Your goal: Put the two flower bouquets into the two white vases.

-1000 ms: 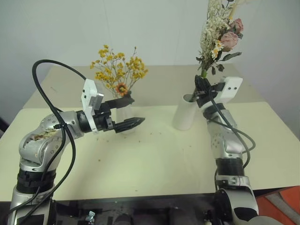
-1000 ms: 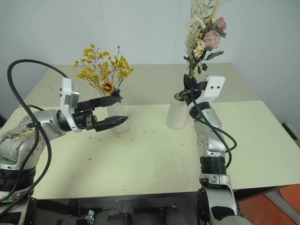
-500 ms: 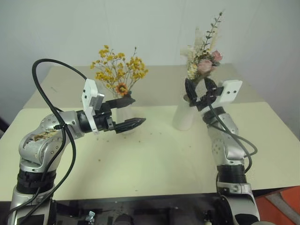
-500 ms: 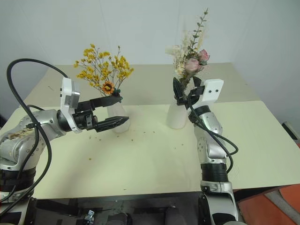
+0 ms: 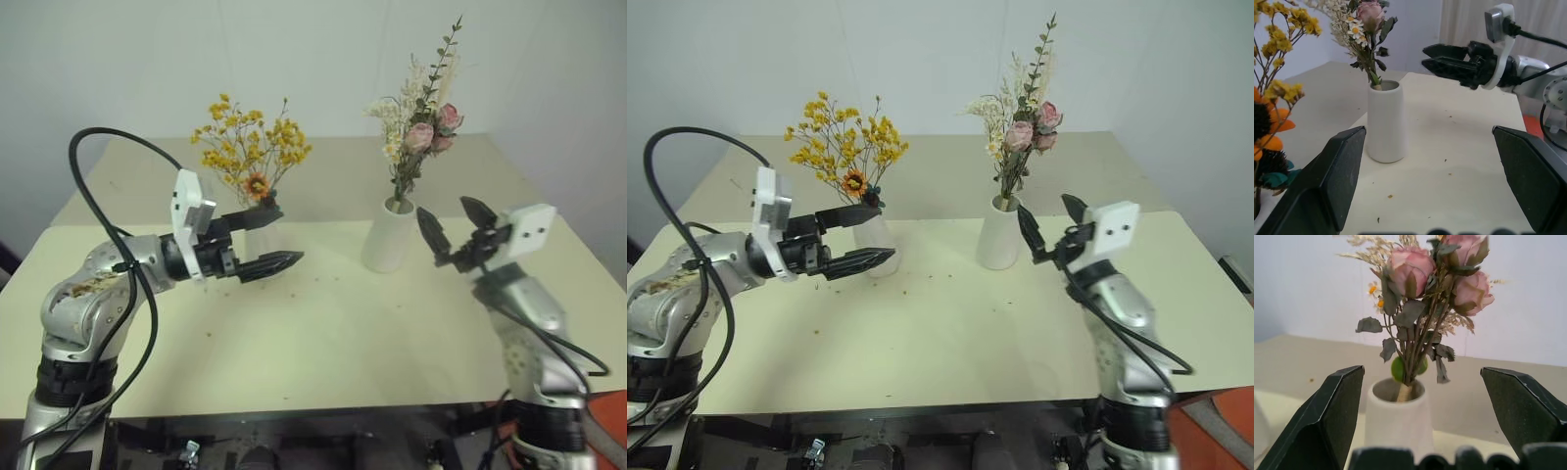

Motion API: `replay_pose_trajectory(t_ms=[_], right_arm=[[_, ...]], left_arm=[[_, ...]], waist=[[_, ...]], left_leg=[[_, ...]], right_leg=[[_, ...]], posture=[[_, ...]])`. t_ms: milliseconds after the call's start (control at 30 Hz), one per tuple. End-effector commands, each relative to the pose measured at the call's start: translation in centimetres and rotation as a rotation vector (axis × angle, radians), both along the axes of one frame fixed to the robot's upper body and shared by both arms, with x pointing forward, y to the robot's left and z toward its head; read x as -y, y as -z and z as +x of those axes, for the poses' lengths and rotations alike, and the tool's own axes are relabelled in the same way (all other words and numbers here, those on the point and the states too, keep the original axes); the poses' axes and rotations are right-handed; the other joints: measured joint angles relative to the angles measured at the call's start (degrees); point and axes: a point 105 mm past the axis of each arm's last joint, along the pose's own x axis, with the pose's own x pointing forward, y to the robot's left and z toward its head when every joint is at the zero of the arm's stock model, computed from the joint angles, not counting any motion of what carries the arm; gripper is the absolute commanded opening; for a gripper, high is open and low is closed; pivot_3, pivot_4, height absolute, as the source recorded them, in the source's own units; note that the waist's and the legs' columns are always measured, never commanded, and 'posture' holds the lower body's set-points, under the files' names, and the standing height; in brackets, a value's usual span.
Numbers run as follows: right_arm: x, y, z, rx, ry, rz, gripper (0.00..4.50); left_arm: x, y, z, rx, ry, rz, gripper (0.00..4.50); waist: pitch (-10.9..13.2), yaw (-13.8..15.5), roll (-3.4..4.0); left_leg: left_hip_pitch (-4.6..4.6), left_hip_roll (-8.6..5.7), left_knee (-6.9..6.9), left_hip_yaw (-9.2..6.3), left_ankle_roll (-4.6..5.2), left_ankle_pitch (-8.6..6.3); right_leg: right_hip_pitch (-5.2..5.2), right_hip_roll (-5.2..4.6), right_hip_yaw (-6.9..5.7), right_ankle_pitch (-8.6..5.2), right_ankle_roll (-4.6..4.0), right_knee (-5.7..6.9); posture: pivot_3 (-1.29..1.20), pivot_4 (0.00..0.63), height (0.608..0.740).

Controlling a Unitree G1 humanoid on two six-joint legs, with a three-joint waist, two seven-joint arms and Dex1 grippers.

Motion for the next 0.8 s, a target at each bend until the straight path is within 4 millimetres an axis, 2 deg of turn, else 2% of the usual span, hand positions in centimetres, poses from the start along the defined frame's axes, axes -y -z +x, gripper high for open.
replay_pose_trajectory(t_ms=[33, 167, 267, 333, 533, 800], right_arm=[[1.1, -2.2, -3.1, 0.016, -0.095, -0.167, 4.48], [3.7, -1.9, -4.9, -0.082, -0.112, -0.37, 4.48], [6.1, -2.5, -5.5, -0.131, -0.084, -0.409, 4.48], [7.0, -2.7, -6.2, -0.164, -0.101, -0.463, 4.48], [7.8, -2.8, -7.7, -0.243, -0.167, -0.551, 4.48], [7.9, -2.7, -7.6, -0.268, -0.162, -0.577, 4.48]], left_arm=[[-2.5, -1.6, -1.6, 0.087, 0.021, 0.014, 4.5], [-5.4, -1.4, -1.8, 0.092, -0.047, 0.083, 4.5], [-7.5, -1.5, -1.8, 0.094, -0.117, 0.112, 4.5], [-8.4, -1.5, -1.9, 0.096, -0.148, 0.133, 4.5], [-9.4, -1.6, -2.3, 0.1, -0.187, 0.15, 4.5], [-9.5, -1.4, -2.5, 0.097, -0.199, 0.157, 4.5]], waist=[[0.01, 0.02, 0.01], [0.0, 0.29, 0.0], [-0.01, 0.38, -0.01], [0.0, 0.55, -0.01], [-0.01, 1.17, -0.01], [-0.01, 1.38, -0.02]], left_leg=[[0.0, 0.0, 0.0, 0.01, 0.0, 0.0], [0.09, 0.0, 0.01, 0.01, 0.0, 0.0], [0.18, 0.01, 0.01, 0.05, 0.0, 0.0], [0.17, 0.01, 0.02, 0.05, 0.0, 0.0], [0.15, 0.03, 0.01, 0.06, 0.0, -0.01], [0.14, 0.03, 0.01, 0.08, 0.0, -0.01]], right_leg=[[0.0, 0.0, 0.0, -0.09, 0.12, -0.01], [0.12, -0.01, -0.02, -0.31, 0.35, -0.03], [0.19, -0.02, 0.0, -0.53, -0.01, -0.02], [0.19, -0.03, -0.01, -0.54, -0.02, -0.02], [0.18, -0.03, -0.02, -0.43, 0.24, -0.02], [0.16, -0.05, -0.03, -0.41, 0.28, -0.02]], posture=[[0.0, 0.15, 0.74], [0.0, 0.15, 0.74], [0.0, 0.15, 0.74], [0.0, 0.15, 0.74], [0.0, 0.15, 0.74], [0.0, 0.15, 0.74]])
